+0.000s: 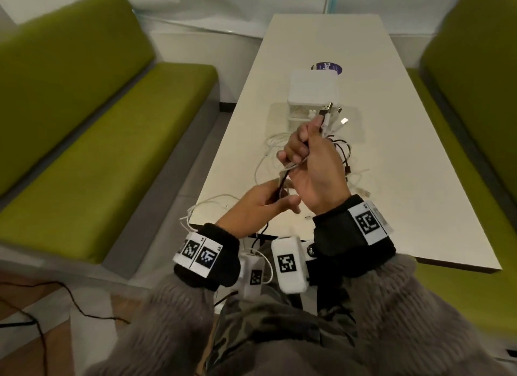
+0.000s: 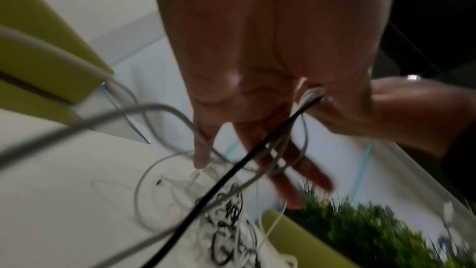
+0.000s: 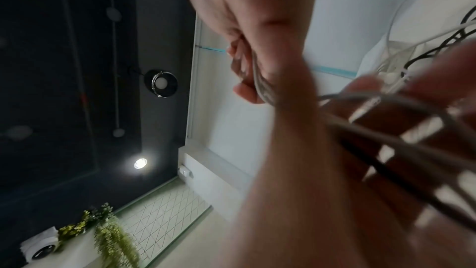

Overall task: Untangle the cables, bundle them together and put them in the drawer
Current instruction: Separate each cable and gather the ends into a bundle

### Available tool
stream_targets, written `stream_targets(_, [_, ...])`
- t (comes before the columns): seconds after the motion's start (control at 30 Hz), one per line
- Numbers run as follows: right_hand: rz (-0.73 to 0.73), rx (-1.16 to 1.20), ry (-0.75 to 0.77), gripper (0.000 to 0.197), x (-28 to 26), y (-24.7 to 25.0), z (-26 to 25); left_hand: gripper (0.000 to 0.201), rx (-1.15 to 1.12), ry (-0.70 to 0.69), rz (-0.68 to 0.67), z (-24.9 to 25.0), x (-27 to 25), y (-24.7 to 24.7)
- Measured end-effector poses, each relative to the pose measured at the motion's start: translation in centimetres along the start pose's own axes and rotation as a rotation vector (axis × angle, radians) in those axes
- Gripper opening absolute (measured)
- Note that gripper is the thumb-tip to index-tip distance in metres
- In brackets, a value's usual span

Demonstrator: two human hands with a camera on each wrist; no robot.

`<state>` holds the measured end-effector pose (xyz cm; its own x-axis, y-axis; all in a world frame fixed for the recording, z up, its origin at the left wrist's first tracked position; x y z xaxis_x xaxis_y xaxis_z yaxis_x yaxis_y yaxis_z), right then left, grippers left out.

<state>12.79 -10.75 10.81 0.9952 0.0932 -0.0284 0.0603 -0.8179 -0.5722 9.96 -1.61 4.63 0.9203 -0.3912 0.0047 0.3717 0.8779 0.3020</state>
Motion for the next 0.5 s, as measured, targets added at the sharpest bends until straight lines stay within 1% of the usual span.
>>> stream_targets(0.03, [0.006, 0.015, -0.004, 0.046, 0.1, 0.5, -0.2, 0.010, 0.019, 0.001, -0.016, -0.8, -0.1, -0.1])
stream_targets(0.1, [0.035, 0.059, -0.025, 0.046, 0.4, 2.0, -0.3, 0.022, 0.069, 0.016, -0.047, -2.0, -0.6, 0.4])
stream_targets(0.17, [0.081, 0.128, -0.053, 0.049, 0.5, 3.9, -0.3, 0.029, 0.186, 0.040, -0.066, -3.0, -1.1, 1.9])
stream_targets(0.23, [0.142, 0.184, -0.042, 0.048, 0.4, 6.0, -0.8, 0.031, 0.377, 0.128, -0.087, -4.6, -2.0, 4.4])
stream_targets(0.3, [0.191, 0.197, 0.017, 0.030, 0.2, 8.1, -2.2, 0.034, 0.452, 0.269, -0.100, -7.0, -3.6, 7.7])
stream_targets(0.33, [0.218, 0.189, 0.046, 0.026, -0.1, 9.1, -3.0, 0.038, 0.458, 0.329, -0.091, -8.2, -4.5, 9.6])
stream_targets(0.37, [0.247, 0.172, 0.063, 0.029, -0.4, 10.2, -3.6, 0.048, 0.467, 0.378, -0.076, -9.0, -5.4, 11.4])
stream_targets(0.4, [0.279, 0.158, 0.070, 0.036, -0.7, 11.2, -4.0, 0.062, 0.484, 0.401, -0.043, -9.6, -6.1, 13.3])
stream_targets(0.43, [0.303, 0.144, 0.068, 0.042, -0.9, 12.1, -4.0, 0.076, 0.486, 0.421, 0.015, -9.8, -6.5, 15.1])
stream_targets(0.47, [0.317, 0.133, 0.056, 0.046, -1.0, 12.6, -3.8, 0.081, 0.471, 0.431, 0.081, -9.7, -6.5, 16.6])
stream_targets(0.5, [0.328, 0.128, 0.037, 0.049, -1.2, 13.0, -3.2, 0.074, 0.445, 0.428, 0.118, -9.4, -6.3, 17.8])
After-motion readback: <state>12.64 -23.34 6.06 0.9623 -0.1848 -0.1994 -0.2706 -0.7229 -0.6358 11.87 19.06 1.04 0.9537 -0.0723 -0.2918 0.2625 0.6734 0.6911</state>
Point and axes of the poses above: each hand's wrist, its own x-axis towards the middle knuckle, its own y-axis out of the back of the hand, z = x × y, the point moved 5 cm from there along x, towards the middle knuckle, and after that the axes turned 6 degrees about -x, right-handed, at the moved point
